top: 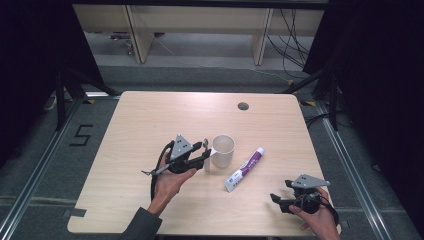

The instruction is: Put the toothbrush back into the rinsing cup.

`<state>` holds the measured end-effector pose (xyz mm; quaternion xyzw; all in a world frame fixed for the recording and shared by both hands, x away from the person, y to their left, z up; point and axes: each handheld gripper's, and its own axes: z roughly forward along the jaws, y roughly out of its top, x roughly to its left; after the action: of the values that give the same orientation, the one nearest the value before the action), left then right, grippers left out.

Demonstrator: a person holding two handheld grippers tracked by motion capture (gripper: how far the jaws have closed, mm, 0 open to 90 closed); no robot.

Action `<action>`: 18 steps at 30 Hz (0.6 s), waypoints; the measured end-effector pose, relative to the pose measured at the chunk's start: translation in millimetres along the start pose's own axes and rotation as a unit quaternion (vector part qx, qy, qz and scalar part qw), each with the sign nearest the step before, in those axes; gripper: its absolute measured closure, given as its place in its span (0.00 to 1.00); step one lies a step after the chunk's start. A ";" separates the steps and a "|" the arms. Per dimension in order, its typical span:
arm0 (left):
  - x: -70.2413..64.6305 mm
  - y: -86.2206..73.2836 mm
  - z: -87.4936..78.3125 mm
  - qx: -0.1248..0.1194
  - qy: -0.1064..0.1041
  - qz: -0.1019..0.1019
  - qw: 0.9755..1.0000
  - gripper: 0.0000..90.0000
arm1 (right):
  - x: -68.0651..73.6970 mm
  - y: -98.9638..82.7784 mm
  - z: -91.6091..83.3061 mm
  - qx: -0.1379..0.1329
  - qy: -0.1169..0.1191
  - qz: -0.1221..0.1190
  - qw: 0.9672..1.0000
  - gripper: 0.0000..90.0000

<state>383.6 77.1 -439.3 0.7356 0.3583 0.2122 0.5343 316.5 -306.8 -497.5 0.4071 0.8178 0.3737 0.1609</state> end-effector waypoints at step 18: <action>6.5 -13.0 -50.1 0.026 -0.009 -0.020 0.999 0.29 | 0.0 0.3 -1.3 0.005 -0.001 0.009 1.000 0.26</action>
<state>349.1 115.9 -434.9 0.7440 0.3730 0.1855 0.5224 316.0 -307.3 -496.4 0.4159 0.8156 0.3705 0.1563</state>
